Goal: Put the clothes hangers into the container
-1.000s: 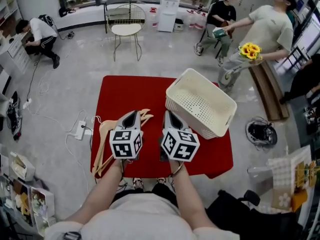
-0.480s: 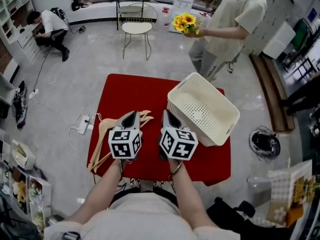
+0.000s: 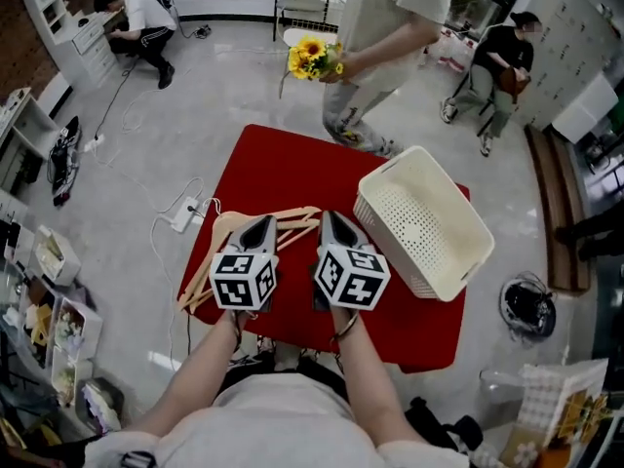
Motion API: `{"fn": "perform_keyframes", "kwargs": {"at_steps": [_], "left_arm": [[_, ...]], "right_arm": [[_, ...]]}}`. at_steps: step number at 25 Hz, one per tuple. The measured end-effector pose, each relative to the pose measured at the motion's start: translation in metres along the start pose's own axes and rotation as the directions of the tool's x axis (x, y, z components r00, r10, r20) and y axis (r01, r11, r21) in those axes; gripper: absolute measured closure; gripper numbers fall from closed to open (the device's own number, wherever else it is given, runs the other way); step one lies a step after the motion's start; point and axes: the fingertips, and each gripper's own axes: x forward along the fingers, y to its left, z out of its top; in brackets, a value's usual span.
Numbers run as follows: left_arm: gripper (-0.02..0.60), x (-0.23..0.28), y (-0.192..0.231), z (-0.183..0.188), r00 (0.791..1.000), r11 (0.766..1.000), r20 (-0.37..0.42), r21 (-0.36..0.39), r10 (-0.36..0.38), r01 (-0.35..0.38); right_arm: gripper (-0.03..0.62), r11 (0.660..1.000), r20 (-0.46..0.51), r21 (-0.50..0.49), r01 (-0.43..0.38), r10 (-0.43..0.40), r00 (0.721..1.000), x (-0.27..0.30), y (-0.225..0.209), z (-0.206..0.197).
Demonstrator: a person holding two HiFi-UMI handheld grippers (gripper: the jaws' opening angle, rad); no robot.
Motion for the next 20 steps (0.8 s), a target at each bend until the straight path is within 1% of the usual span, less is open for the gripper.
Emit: {"fn": "perform_keyframes", "kwargs": {"at_steps": [4, 6, 9, 12, 16, 20], "left_arm": [[0.577, -0.019, 0.027, -0.006, 0.998, 0.996, 0.007, -0.055, 0.066, -0.065], [0.577, -0.031, 0.042, -0.014, 0.994, 0.991, 0.0, -0.078, 0.109, -0.109], [0.557, -0.049, 0.065, -0.031, 0.987, 0.98, -0.022, -0.114, 0.161, -0.162], [0.5, -0.06, 0.088, -0.042, 0.984, 0.975, -0.047, -0.136, 0.174, -0.179], [0.463, -0.074, 0.119, -0.056, 0.976, 0.967, -0.083, -0.142, 0.201, -0.211], [0.42, -0.083, 0.15, -0.074, 0.971, 0.963, -0.12, -0.145, 0.209, -0.225]], "right_arm": [[0.579, 0.997, -0.042, -0.012, -0.074, 0.073, 0.996, 0.015, 0.025, -0.009], [0.579, 0.994, -0.069, -0.017, -0.108, 0.107, 0.992, 0.023, 0.038, -0.018], [0.579, 0.988, -0.112, -0.019, -0.153, 0.15, 0.982, 0.033, 0.058, -0.035], [0.579, 0.985, -0.138, -0.018, -0.173, 0.169, 0.976, 0.045, 0.076, -0.046], [0.579, 0.979, -0.176, -0.022, -0.203, 0.196, 0.965, 0.058, 0.098, -0.064], [0.579, 0.978, -0.21, -0.026, -0.208, 0.198, 0.957, 0.067, 0.109, -0.086]]}}
